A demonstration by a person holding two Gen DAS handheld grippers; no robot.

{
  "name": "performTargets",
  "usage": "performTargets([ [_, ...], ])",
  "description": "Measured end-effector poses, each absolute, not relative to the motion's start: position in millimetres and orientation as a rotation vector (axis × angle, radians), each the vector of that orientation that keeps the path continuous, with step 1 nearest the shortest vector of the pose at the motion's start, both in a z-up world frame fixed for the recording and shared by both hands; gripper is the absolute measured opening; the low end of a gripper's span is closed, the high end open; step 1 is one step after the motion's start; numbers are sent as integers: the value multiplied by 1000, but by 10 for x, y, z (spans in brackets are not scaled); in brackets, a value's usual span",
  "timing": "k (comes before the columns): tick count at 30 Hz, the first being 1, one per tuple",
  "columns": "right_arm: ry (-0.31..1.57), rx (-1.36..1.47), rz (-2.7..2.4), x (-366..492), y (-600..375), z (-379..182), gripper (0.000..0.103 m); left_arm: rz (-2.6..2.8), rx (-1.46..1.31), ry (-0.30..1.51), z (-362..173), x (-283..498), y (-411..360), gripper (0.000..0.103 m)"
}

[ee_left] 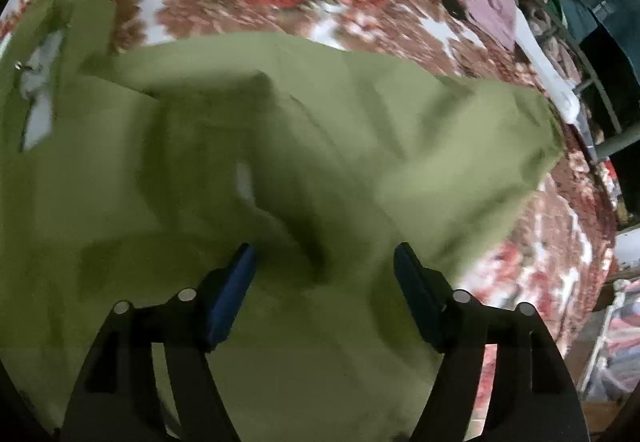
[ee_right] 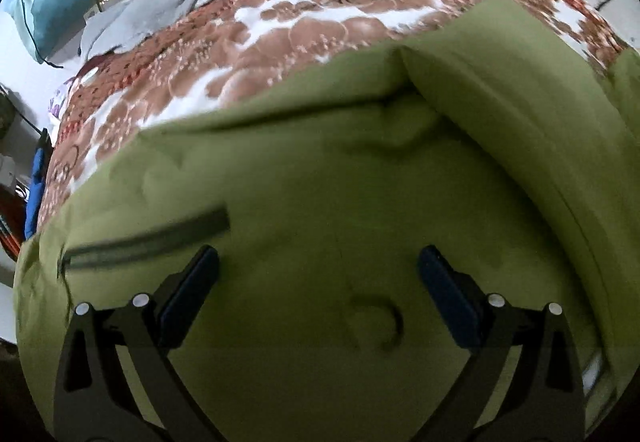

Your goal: Fold large clothes

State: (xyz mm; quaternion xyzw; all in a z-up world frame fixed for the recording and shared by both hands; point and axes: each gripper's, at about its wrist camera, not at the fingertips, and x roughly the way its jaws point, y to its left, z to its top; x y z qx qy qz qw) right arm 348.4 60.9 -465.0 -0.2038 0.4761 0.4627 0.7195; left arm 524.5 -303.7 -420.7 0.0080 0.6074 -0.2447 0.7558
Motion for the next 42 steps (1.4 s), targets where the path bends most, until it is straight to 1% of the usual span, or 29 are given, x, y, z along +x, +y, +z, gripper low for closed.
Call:
performTargets([
  [4, 1062, -490, 930, 3441, 273, -4552, 98, -544, -25, 1307, -3907, 5100, -3169, 73],
  [7, 1083, -560, 758, 3509, -9, -4556, 98, -539, -50, 1244, -3461, 5081, -3043, 75],
  [8, 1092, -601, 677, 3550, -82, -4578, 98, -530, -58, 1214, -3276, 5100, -2928, 78],
  [10, 1126, -575, 609, 3675, -300, -4549, 98, -515, -58, 1156, -2972, 5139, -2679, 82],
  [13, 1107, -551, 528, 3905, -710, -4400, 98, -472, -15, 1054, -2520, 5220, -2037, 90],
  [14, 1095, -539, 503, 4011, -879, -4344, 98, -449, 6, 1028, -2440, 5240, -1848, 95],
  [16, 1081, -520, 442, 4217, -1179, -4273, 98, -389, 51, 982, -2358, 5266, -1402, 98],
  [19, 1068, -458, 366, 4562, -1593, -4176, 98, -261, 104, 980, -2578, 5317, -626, 98],
  [22, 1051, -422, 272, 4898, -1925, -4102, 98, -108, 75, 1070, -3151, 5299, 168, 98],
  [26, 1108, -306, 148, 5273, -2322, -4147, 98, -11, 53, 1162, -3846, 5214, 701, 97],
  [28, 1114, -281, 101, 5325, -2458, -4168, 98, 6, 60, 1174, -4082, 5176, 818, 97],
  [32, 1119, -264, 17, 5417, -2697, -4244, 98, -31, 80, 1152, -4279, 5157, 810, 97],
  [38, 1164, -277, -68, 5486, -3000, -4466, 98, -68, 143, 1201, -4643, 5234, 788, 97],
  [42, 1147, -340, -67, 5461, -3149, -4530, 98, -92, 175, 1220, -4834, 5199, 868, 98],
])
